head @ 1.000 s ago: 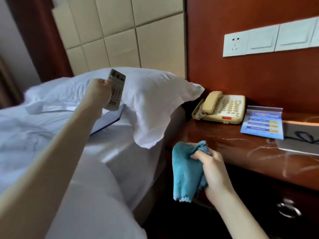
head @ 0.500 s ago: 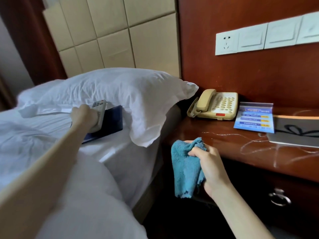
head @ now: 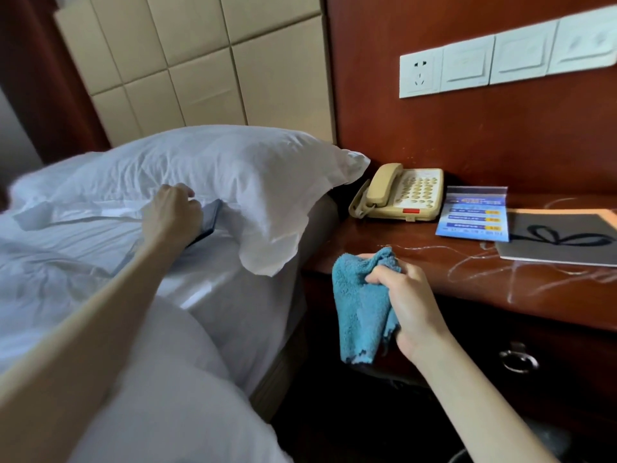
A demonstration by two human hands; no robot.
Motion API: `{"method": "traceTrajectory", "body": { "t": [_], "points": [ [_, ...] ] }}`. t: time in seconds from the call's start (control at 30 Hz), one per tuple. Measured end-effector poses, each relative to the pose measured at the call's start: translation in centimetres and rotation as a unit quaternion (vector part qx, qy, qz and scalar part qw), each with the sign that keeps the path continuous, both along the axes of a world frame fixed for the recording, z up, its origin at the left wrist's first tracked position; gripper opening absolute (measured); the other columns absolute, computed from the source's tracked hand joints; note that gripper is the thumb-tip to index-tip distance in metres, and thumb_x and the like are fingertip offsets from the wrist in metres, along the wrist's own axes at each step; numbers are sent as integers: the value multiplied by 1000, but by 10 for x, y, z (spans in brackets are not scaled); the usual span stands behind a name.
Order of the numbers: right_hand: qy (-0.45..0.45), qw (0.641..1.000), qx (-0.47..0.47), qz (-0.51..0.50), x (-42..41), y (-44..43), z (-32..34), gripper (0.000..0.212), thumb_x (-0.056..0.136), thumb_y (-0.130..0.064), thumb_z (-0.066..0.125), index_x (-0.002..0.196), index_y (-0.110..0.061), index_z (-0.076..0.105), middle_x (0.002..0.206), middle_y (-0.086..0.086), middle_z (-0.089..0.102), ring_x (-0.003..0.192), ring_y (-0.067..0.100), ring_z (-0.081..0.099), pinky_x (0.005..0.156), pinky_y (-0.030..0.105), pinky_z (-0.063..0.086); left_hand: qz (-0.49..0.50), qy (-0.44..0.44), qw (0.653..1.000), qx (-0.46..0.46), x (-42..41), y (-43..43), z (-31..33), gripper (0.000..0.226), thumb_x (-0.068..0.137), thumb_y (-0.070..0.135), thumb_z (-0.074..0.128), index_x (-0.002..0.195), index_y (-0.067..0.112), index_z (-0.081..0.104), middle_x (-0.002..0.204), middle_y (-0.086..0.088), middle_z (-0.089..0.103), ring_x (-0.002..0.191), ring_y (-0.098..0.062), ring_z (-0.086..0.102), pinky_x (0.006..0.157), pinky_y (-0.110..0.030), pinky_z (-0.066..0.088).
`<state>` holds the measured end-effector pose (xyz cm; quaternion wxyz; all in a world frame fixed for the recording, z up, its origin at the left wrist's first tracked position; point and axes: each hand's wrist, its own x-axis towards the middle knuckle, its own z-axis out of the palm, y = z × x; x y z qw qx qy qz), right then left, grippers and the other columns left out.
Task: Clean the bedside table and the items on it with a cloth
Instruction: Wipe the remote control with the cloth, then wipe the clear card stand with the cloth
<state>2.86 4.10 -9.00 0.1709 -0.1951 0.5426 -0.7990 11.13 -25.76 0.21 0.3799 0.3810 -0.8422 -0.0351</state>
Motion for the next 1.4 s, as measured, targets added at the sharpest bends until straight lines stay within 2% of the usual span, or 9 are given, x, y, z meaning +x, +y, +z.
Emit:
{"method": "traceTrajectory", "body": {
  "t": [0.13,0.27,0.4,0.53,0.77,0.87,1.03,1.17,1.4],
  "points": [
    [20,999,-25,-24,-8,16,16,32,82,5,48,80,-14,74,74,5,75,67,15,71,55,24,54,-96,43,994,-38,-24,33,7,34,89,10,44,118,5,60,123,-20,57,107,-39,55,87,-41,43],
    [33,994,-51,-92,-26,43,40,36,79,3,53,61,-23,71,60,-3,69,58,10,67,51,22,53,-185,67,978,-64,-57,84,17,31,89,11,45,113,9,64,115,-15,62,101,-35,58,87,-40,46],
    [47,987,-40,-146,-52,75,67,15,71,-3,57,73,-15,66,66,5,64,64,19,63,61,29,50,-277,77,954,-83,-95,141,20,29,89,12,44,109,9,65,111,-10,66,100,-28,59,83,-36,46],
    [13,977,-41,-208,-93,119,94,17,70,-3,56,84,-13,60,69,11,61,61,24,63,67,36,52,-374,84,923,-17,-140,201,10,21,89,23,50,102,16,65,104,-5,68,92,-23,62,83,-38,50],
    [57,949,45,-306,-154,196,116,15,69,-3,54,82,-11,54,80,15,58,73,28,61,71,38,47,-474,-21,879,38,-215,287,-17,25,88,26,59,108,11,61,98,-4,65,92,-23,60,70,-26,36],
    [77,939,83,-326,-176,215,116,13,72,-3,52,81,-12,51,74,10,53,64,23,57,62,29,44,-471,-124,869,84,-242,308,-25,38,88,34,59,117,10,57,114,-8,62,105,-26,56,76,-26,37],
    [69,927,161,-331,-209,235,110,12,72,-3,52,78,-13,50,81,13,54,75,26,56,69,35,43,-425,-292,853,86,-269,317,-32,59,84,46,60,130,11,48,134,-15,43,123,-34,43,100,-39,39],
    [29,922,197,-332,-228,246,106,9,75,-4,53,78,-12,54,82,12,60,79,30,61,72,35,46,-370,-312,866,127,-281,300,-32,63,88,45,56,134,5,40,141,-18,35,127,-36,37,104,-43,37],
    [31,906,263,-329,-221,240,98,16,77,-5,51,92,-11,56,87,14,60,78,29,60,70,35,45,-297,-314,889,153,-278,311,-49,101,72,73,56,144,11,21,144,-16,26,136,-34,23,106,-48,29]
  ]
}}
